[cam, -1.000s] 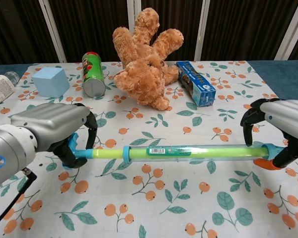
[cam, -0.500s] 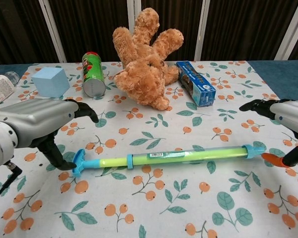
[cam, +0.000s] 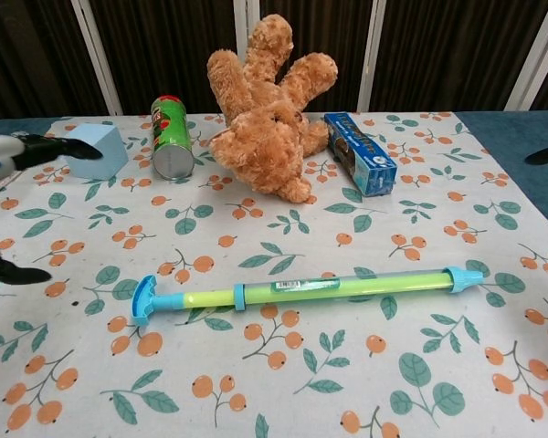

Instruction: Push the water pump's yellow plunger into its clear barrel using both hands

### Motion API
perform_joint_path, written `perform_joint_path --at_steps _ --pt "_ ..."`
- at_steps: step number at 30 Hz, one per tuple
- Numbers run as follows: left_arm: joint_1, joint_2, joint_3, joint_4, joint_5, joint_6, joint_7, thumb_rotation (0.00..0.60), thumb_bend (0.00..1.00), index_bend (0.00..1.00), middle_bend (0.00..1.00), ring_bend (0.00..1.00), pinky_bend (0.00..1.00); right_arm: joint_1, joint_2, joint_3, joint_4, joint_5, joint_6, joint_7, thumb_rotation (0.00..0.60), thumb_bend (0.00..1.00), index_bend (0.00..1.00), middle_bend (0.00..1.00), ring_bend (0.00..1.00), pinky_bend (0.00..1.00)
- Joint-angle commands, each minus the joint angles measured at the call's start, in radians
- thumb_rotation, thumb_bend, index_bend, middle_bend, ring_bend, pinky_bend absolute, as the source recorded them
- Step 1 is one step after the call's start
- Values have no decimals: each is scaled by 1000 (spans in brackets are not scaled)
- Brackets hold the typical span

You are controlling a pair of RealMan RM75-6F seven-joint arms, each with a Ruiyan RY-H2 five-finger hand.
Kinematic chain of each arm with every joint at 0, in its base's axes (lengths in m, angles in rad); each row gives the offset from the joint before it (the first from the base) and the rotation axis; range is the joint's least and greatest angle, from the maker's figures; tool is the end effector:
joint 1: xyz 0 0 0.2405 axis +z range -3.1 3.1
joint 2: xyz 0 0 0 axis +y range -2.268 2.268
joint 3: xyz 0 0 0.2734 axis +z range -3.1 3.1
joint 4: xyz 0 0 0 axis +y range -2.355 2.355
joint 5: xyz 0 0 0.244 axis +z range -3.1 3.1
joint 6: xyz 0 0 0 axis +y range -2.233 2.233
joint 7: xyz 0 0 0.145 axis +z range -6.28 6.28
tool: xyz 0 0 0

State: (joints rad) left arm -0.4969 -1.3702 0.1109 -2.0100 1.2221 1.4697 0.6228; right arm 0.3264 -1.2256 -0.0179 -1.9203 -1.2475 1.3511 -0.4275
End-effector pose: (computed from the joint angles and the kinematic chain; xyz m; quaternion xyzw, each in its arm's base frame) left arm -0.1755 0.2163 0.0189 -0.7036 -0.3796 -0.3609 0.4802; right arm -0.2445 -0.2192 0.0550 0.6604 -0.4257 0.3334 0.5210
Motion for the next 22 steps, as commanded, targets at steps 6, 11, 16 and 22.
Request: perform_joint_path --at_steps 6,11,16,22 --pt "216 217 165 179 333 186 -344 600 1 30 7 0 74 -167 150 -83 113 -224 166 278 600 253 0 0 0 0" --pt "302 229 169 302 379 263 -438 600 0 10 0 0 73 -234 145 -89 217 -320 282 385 600 252 0 0 0 0" --pt "348 237 139 347 372 280 -491 600 1 0 0 0 68 -266 147 -87 236 -320 288 441 600 253 0 0 0 0" --pt "363 227 90 371 362 258 -495 600 0 0 0 0 62 -265 150 -75 221 -303 241 408 600 253 0 0 0 0"
